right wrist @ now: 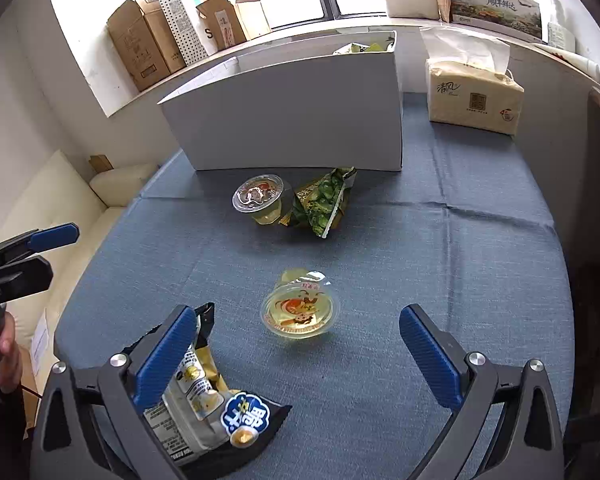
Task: Organize snacks
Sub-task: 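Grasp the jelly cup with the right tool while the left tool grasps the silver snack bag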
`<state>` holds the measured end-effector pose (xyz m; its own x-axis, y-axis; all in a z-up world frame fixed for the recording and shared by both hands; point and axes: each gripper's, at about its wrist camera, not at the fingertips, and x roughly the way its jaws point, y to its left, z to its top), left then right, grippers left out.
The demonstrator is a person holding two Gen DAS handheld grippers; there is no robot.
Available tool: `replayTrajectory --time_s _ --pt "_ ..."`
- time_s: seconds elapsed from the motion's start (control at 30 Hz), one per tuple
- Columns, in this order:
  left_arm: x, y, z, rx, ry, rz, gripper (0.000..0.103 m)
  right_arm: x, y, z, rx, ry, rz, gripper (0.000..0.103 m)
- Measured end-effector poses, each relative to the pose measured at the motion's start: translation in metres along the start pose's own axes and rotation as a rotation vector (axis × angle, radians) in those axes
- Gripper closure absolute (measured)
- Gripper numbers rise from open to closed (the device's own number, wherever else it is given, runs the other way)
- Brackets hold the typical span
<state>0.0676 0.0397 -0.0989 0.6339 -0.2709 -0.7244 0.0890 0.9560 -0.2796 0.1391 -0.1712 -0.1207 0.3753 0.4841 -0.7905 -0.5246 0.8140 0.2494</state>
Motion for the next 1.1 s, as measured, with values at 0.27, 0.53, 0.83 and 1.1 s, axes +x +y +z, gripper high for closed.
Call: replayTrajectory --time_s 0.27,0.53,0.83,1.1 --pt "0.002 -0.005 -0.007 0.038 0.019 0.022 0.000 0.023 -0.003 0.004 0.003 0.029 -0.005 0.000" --pt "0.015 -0.024 -0.014 0.117 0.057 0.036 0.000 0.029 -0.006 0.006 0.013 0.026 0.013 0.034" --pt "0.030 -0.054 -0.024 0.239 0.129 -0.016 0.000 0.015 -0.012 0.004 0.040 0.001 0.062 0.052" --pt "0.067 -0.100 -0.042 0.351 0.244 -0.087 0.000 -0.007 -0.020 -0.003 0.059 -0.026 0.058 0.052"
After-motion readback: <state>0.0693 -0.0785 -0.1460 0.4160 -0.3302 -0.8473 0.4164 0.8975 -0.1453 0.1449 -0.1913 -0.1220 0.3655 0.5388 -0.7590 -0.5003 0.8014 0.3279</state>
